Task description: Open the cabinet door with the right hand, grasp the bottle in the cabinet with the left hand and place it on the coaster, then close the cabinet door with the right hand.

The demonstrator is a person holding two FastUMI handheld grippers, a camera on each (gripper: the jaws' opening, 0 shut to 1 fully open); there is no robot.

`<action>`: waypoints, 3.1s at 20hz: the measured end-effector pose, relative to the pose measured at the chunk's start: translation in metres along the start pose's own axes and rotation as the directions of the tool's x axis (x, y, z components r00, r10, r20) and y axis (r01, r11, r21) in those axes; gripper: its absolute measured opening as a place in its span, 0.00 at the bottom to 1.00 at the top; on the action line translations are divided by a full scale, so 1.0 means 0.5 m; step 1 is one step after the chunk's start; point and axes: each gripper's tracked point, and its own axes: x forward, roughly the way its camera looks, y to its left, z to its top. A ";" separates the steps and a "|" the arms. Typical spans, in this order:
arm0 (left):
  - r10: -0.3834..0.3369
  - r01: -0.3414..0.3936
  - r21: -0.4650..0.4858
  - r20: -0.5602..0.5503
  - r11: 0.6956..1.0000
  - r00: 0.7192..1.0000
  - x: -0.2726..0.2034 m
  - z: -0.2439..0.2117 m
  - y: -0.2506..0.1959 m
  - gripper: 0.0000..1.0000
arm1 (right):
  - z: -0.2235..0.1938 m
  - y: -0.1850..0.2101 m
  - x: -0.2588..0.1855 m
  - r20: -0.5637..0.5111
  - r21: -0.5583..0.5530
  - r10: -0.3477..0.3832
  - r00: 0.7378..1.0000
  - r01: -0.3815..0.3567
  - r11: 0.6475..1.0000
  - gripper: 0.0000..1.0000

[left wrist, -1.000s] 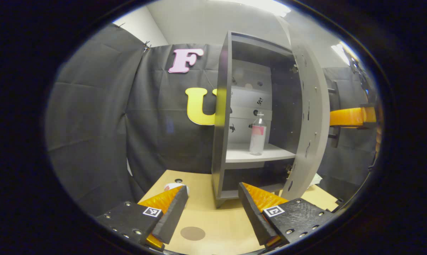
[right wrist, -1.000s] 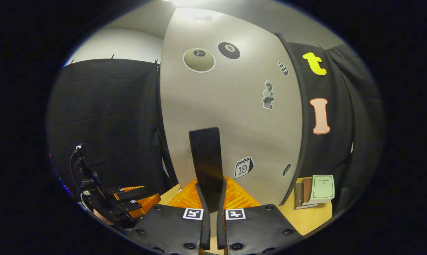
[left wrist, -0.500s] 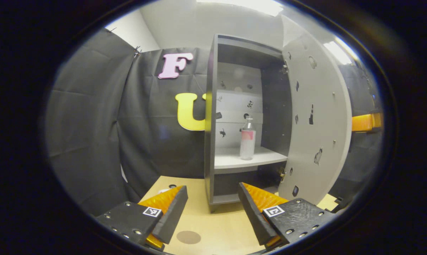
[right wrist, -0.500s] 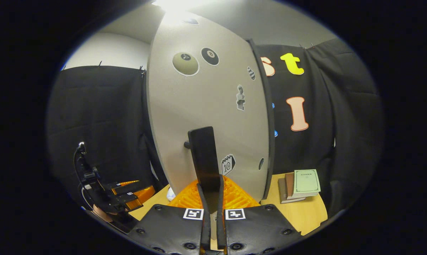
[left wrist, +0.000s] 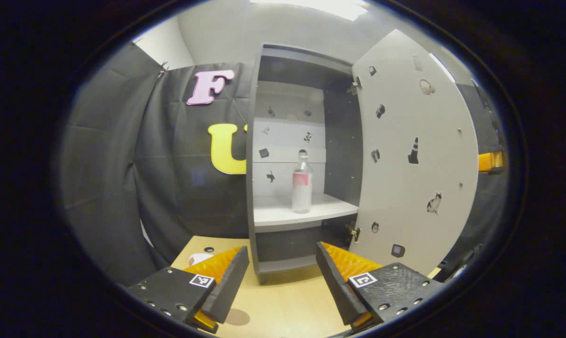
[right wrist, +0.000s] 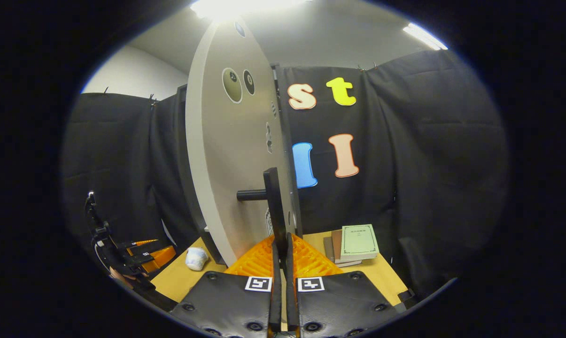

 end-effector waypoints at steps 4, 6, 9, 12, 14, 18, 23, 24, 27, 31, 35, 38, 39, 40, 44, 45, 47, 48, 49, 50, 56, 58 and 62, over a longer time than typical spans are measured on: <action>-0.028 0.028 0.002 0.000 1.000 1.000 0.012 0.002 -0.029 0.88 | 0.002 -0.041 -0.011 0.024 0.018 -0.063 0.998 0.062 0.998 0.04; -0.038 0.038 0.009 -0.007 0.999 0.999 0.020 -0.002 -0.034 0.89 | 0.004 -0.050 -0.011 0.032 0.030 -0.060 0.998 0.059 0.998 0.00; -0.051 0.051 0.008 -0.017 0.999 0.999 0.029 -0.006 -0.037 0.88 | 0.004 -0.051 -0.017 0.041 0.071 -0.060 0.997 0.057 0.996 0.04; -0.059 0.059 -0.001 -0.019 0.998 0.998 0.036 -0.004 -0.032 0.88 | -0.007 -0.059 -0.039 0.049 0.082 -0.077 0.996 0.073 0.994 0.07; -0.066 0.066 -0.007 -0.022 0.998 0.998 0.043 -0.007 -0.026 0.88 | -0.019 -0.068 -0.062 0.047 0.100 -0.100 0.994 0.095 0.990 0.07; -0.063 0.063 0.014 -0.029 0.998 0.998 0.074 -0.012 -0.010 0.87 | -0.038 -0.150 -0.125 0.023 0.171 -0.213 0.977 0.206 0.964 0.00; -0.058 0.058 0.020 -0.007 0.998 0.998 0.135 0.029 -0.006 0.87 | -0.016 -0.261 -0.137 0.027 0.175 -0.335 0.942 0.326 0.929 0.00; -0.055 0.055 0.015 0.005 0.998 0.998 0.148 0.043 -0.005 0.87 | -0.009 -0.275 -0.128 0.031 0.163 -0.344 0.938 0.335 0.928 0.00; -0.053 0.053 -0.007 0.047 0.999 0.998 0.200 0.099 -0.015 0.88 | 0.013 -0.315 -0.080 0.032 0.146 -0.366 0.930 0.358 0.922 0.00; -0.050 0.053 -0.029 0.075 0.998 0.996 0.281 0.168 -0.029 0.88 | 0.032 -0.373 0.019 0.027 0.117 -0.380 0.925 0.374 0.920 0.03; -0.035 0.038 -0.039 0.071 0.999 0.997 0.373 0.195 -0.039 0.88 | 0.043 -0.412 0.113 0.023 0.078 -0.368 0.929 0.366 0.927 0.08; -0.033 0.036 -0.036 0.073 0.999 0.997 0.430 0.200 -0.045 0.88 | 0.040 -0.428 0.162 0.025 0.078 -0.343 0.939 0.340 0.937 0.24; -0.036 0.038 -0.029 0.071 0.999 0.997 0.447 0.199 -0.050 0.87 | 0.038 -0.437 0.178 0.027 0.074 -0.339 0.940 0.337 0.939 0.24; -0.040 0.041 -0.021 0.066 0.999 0.997 0.465 0.193 -0.056 0.88 | 0.031 -0.446 0.190 0.019 0.075 -0.340 0.940 0.338 0.938 0.38; -0.048 0.048 -0.002 0.039 0.999 0.998 0.533 0.161 -0.074 0.87 | 0.008 -0.456 0.232 -0.007 0.106 -0.307 0.952 0.306 0.946 0.91; -0.062 0.062 -0.015 0.041 0.998 0.997 0.550 0.158 -0.081 0.88 | 0.011 -0.465 0.238 0.004 0.103 -0.312 0.950 0.310 0.945 0.92; -0.073 0.074 -0.027 0.039 0.997 0.997 0.581 0.149 -0.085 0.87 | -0.003 -0.481 0.251 -0.002 0.090 -0.330 0.944 0.329 0.940 0.98; -0.070 0.071 -0.021 0.036 0.997 0.997 0.592 0.147 -0.084 0.87 | -0.008 -0.483 0.256 -0.007 0.087 -0.331 0.944 0.330 0.940 0.98; -0.069 0.069 -0.013 0.036 0.998 0.997 0.603 0.150 -0.084 0.89 | -0.008 -0.484 0.262 -0.008 0.087 -0.331 0.943 0.331 0.940 0.98; -0.068 0.068 -0.003 0.034 0.998 0.997 0.610 0.151 -0.087 0.88 | -0.008 -0.486 0.267 -0.007 0.084 -0.335 0.942 0.334 0.939 0.98; -0.079 0.079 0.015 0.039 0.997 0.996 0.659 0.151 -0.087 0.87 | -0.011 -0.505 0.324 -0.022 0.081 -0.336 0.942 0.337 0.938 0.98; -0.082 0.081 0.028 0.041 0.996 0.996 0.672 0.150 -0.087 0.89 | -0.015 -0.505 0.332 -0.027 0.075 -0.337 0.941 0.338 0.938 0.98; -0.090 0.088 0.042 0.051 0.995 0.995 0.691 0.151 -0.091 0.88 | -0.035 -0.514 0.342 -0.054 0.062 -0.351 0.935 0.354 0.933 0.98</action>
